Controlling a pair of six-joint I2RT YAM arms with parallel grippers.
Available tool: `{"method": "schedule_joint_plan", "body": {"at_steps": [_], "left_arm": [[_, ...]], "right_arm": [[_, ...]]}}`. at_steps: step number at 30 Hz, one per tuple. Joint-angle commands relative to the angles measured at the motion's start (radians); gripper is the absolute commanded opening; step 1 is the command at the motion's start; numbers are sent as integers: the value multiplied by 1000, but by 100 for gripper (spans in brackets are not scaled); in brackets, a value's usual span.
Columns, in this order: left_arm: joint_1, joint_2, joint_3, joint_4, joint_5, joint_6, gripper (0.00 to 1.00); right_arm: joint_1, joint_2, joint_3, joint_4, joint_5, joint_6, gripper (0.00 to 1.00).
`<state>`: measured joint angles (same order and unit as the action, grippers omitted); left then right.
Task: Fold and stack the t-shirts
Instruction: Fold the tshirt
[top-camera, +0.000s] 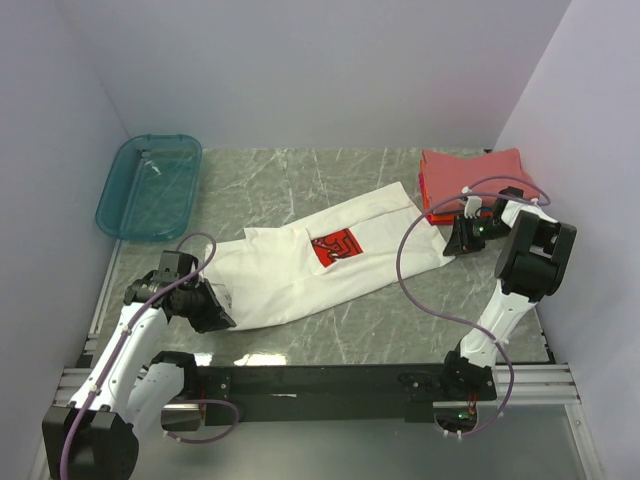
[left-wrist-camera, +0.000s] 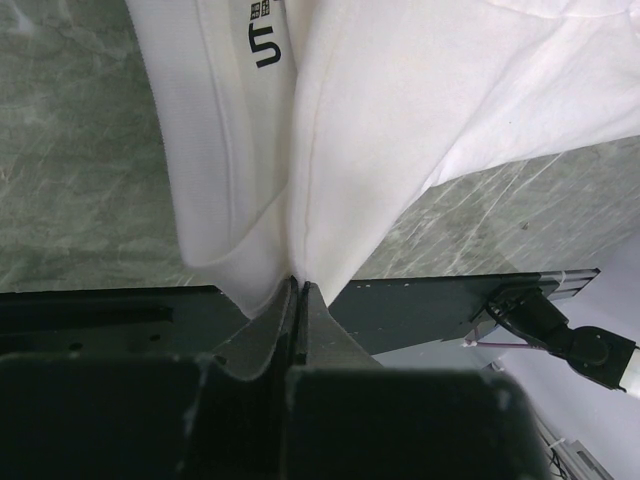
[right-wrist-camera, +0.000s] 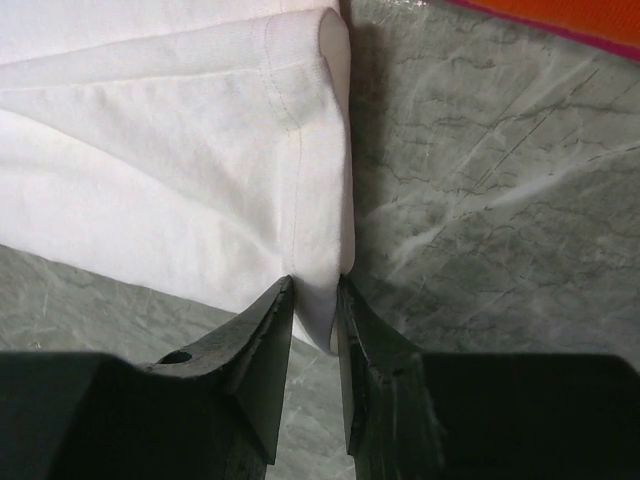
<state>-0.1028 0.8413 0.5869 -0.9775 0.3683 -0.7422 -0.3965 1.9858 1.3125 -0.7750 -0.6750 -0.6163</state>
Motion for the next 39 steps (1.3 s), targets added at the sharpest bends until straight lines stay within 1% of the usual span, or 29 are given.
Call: {"method": "schedule_joint_plan", "body": {"at_steps": [1,2,3,4,8,12,17,26,27,30,31,33,35,39], "left_arm": [[-5,-10,-4,-13,6,-6,0],[-5,-8,-4,-13,6,-5,1],[-5,-11,-4,-13,6,-5,1],[-5,-10,-4,-13,4,-5,1],[-5,-15,-6,-12,6,-6,1],[-5,-18,-6,-13,3,-9,1],[-5,-19,-6,-16,3,-13,0],[-5,-18,-4,-16,0,-16,0],[-5,-18,-4,-18,-2,-19,1],[-5,-16,-4,-18,-5,-20,1],[-5,-16,-4,-20,-2,-22,0],[-5,-18,-7,-32,4,-22,1],[-5,-19,-2,-46,11,-20,1],[-5,-41,14,-84,8,-25,0]], "right_arm": [[8,-1,19,0,0,-2,31],[8,-2,22,9,8,1,32],[8,-4,30,16,12,6,35],[7,-8,33,25,26,16,40],[8,-15,53,37,34,26,41],[8,4,71,25,29,20,38],[11,19,59,20,18,10,31],[11,31,59,10,2,3,30],[13,31,63,5,0,3,28],[12,33,68,-9,-11,-8,18],[12,31,68,-10,-12,-8,10],[7,18,65,6,3,7,0],[-2,4,54,49,35,27,0],[-15,-7,59,79,77,49,0]]}}
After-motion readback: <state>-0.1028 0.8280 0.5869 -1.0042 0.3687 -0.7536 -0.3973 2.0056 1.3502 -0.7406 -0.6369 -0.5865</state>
